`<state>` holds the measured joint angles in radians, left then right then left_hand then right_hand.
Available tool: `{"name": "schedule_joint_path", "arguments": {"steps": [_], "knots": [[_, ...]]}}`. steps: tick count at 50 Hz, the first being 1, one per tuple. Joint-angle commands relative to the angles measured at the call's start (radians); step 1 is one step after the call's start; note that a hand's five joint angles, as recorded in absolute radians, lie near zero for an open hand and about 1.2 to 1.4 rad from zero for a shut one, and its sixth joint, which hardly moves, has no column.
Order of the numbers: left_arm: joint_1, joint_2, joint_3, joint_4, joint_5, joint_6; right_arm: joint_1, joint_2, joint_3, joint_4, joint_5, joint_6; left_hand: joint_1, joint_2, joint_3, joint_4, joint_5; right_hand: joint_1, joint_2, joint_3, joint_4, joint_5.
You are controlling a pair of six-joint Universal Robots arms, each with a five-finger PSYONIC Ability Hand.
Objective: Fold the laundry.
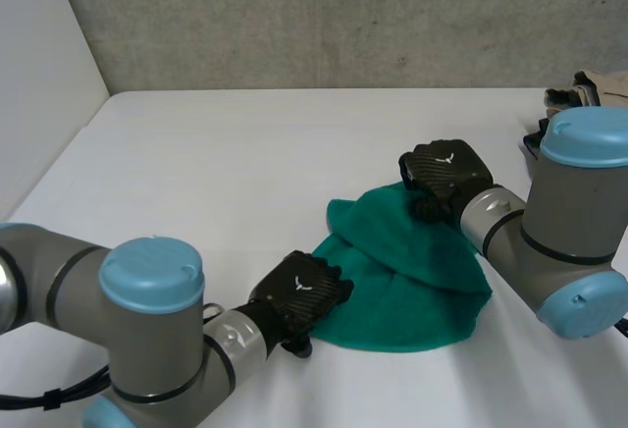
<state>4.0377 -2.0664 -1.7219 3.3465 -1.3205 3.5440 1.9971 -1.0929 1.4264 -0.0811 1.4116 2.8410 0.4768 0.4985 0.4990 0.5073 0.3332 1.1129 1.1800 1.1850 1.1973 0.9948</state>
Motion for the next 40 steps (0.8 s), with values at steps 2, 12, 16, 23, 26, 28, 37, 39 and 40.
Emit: {"name": "schedule_joint_path", "arguments": {"steps": [2, 12, 16, 23, 26, 28, 37, 39, 40], "knots": [[-0.016, -0.058, 0.068, 0.002, -0.008, 0.029, -0.004, -0.001, 0.039, -0.028, -0.002, 0.001, 0.148, 0.126, 0.125, 0.117, 0.117, 0.283, 0.216, 0.211, 0.199, 0.227], [-0.045, -0.135, 0.151, 0.014, -0.009, 0.110, -0.009, -0.001, 0.063, -0.039, -0.003, 0.001, 0.162, 0.141, 0.140, 0.132, 0.131, 0.283, 0.216, 0.211, 0.199, 0.227], [-0.054, -0.164, 0.189, 0.013, -0.009, 0.147, -0.011, -0.001, 0.066, -0.040, -0.003, 0.001, 0.171, 0.149, 0.149, 0.141, 0.140, 0.283, 0.216, 0.211, 0.199, 0.227], [-0.051, -0.207, 0.257, 0.013, -0.011, 0.182, -0.015, -0.001, 0.072, -0.040, -0.003, 0.001, 0.212, 0.191, 0.190, 0.182, 0.181, 0.283, 0.216, 0.211, 0.199, 0.227], [-0.046, -0.221, 0.289, 0.013, -0.009, 0.191, -0.017, -0.001, 0.072, -0.040, -0.003, 0.001, 0.256, 0.235, 0.234, 0.226, 0.225, 0.283, 0.216, 0.211, 0.199, 0.227], [-0.043, -0.230, 0.306, 0.013, -0.009, 0.193, -0.017, -0.001, 0.072, -0.040, -0.003, 0.001, 0.256, 0.235, 0.234, 0.226, 0.225, 0.283, 0.216, 0.211, 0.199, 0.227], [-0.029, -0.281, 0.392, 0.010, -0.005, 0.199, -0.017, -0.004, 0.075, -0.040, -0.003, 0.001, 0.567, 0.545, 0.545, 0.536, 0.536, 0.283, 0.216, 0.211, 0.199, 0.227], [-0.025, -0.288, 0.404, 0.008, -0.002, 0.196, -0.017, -0.004, 0.074, -0.040, -0.003, 0.001, 0.605, 0.584, 0.583, 0.575, 0.575, 0.283, 0.216, 0.211, 0.199, 0.227], [-0.023, -0.293, 0.409, 0.007, 0.000, 0.196, -0.017, -0.004, 0.074, -0.040, -0.003, 0.001, 0.626, 0.604, 0.604, 0.595, 0.595, 0.283, 0.216, 0.211, 0.199, 0.227]]}}
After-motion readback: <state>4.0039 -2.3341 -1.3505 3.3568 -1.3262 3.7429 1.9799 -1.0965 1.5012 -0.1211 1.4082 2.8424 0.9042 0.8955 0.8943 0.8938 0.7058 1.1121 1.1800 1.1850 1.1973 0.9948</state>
